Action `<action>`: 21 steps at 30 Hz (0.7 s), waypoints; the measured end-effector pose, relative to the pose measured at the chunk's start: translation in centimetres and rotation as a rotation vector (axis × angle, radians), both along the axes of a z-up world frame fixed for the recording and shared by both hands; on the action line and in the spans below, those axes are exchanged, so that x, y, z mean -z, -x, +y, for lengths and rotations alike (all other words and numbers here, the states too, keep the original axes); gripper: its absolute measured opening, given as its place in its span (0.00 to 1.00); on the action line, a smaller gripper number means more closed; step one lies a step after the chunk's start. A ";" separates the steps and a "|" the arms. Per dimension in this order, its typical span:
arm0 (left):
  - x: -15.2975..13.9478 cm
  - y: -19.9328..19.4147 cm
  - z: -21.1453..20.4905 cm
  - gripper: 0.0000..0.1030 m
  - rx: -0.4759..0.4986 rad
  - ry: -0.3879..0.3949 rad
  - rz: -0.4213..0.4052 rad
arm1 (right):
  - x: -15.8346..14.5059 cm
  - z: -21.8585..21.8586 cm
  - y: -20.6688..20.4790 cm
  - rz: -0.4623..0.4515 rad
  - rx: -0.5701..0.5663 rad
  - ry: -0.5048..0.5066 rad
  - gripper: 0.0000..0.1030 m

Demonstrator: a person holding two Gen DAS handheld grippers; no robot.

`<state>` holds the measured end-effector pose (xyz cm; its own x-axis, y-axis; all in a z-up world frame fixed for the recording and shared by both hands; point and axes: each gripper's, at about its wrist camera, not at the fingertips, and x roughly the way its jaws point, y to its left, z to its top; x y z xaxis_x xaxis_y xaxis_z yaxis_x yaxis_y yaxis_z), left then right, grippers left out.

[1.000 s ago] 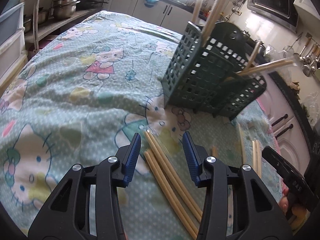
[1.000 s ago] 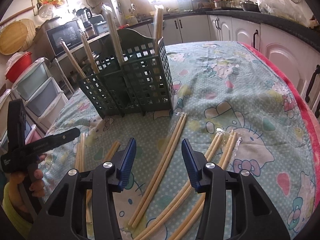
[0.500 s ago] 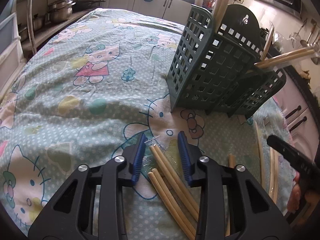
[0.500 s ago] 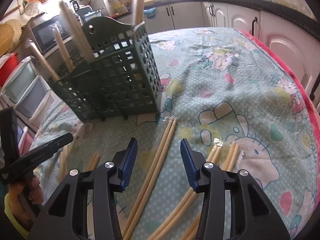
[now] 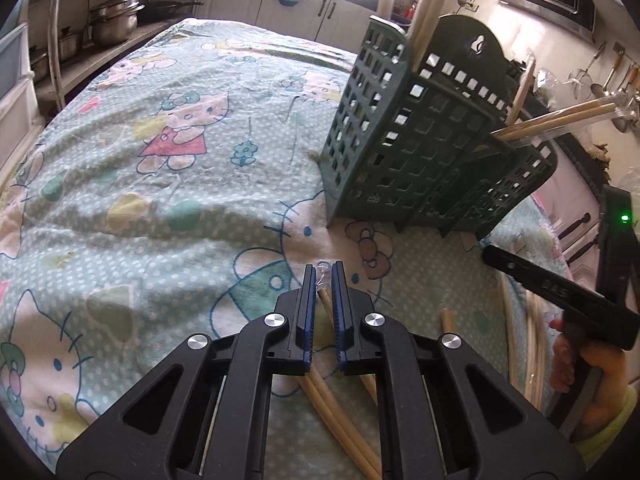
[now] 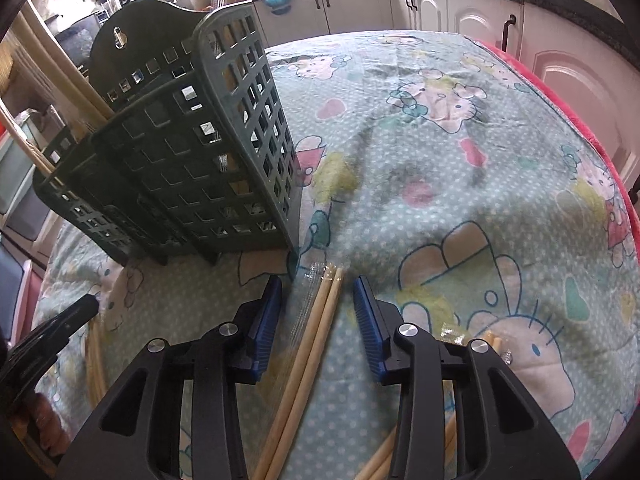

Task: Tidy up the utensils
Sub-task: 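Close the left tool on a wooden chopstick while the right tool grasps another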

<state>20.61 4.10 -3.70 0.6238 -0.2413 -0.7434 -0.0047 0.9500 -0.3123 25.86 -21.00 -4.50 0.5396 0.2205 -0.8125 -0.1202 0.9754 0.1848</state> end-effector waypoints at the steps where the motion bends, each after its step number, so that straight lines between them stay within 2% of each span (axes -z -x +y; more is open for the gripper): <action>1: -0.1 0.1 -0.1 0.04 0.001 0.006 -0.005 | 0.1 0.1 0.0 -0.004 0.006 0.015 0.28; 5: -1.1 0.6 -0.3 0.04 0.001 0.022 -0.034 | 0.1 0.0 0.2 -0.015 0.002 0.012 0.15; 9: -2.3 1.2 -0.2 0.04 -0.003 0.036 -0.065 | -0.6 -0.8 0.9 -0.018 0.001 -0.101 0.11; 12: -3.5 1.5 -0.2 0.03 -0.004 0.038 -0.092 | -1.9 -1.4 1.9 -0.056 -0.005 -0.161 0.08; 21: -7.8 3.4 -0.4 0.03 -0.006 0.042 -0.203 | -6.2 -2.6 5.5 -0.173 -0.039 -0.269 0.07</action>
<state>17.23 3.70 4.07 0.7614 -0.2648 -0.5917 0.0563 0.9363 -0.3466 20.39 -23.64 1.74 0.6519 0.4382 -0.6189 -0.2086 0.8883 0.4092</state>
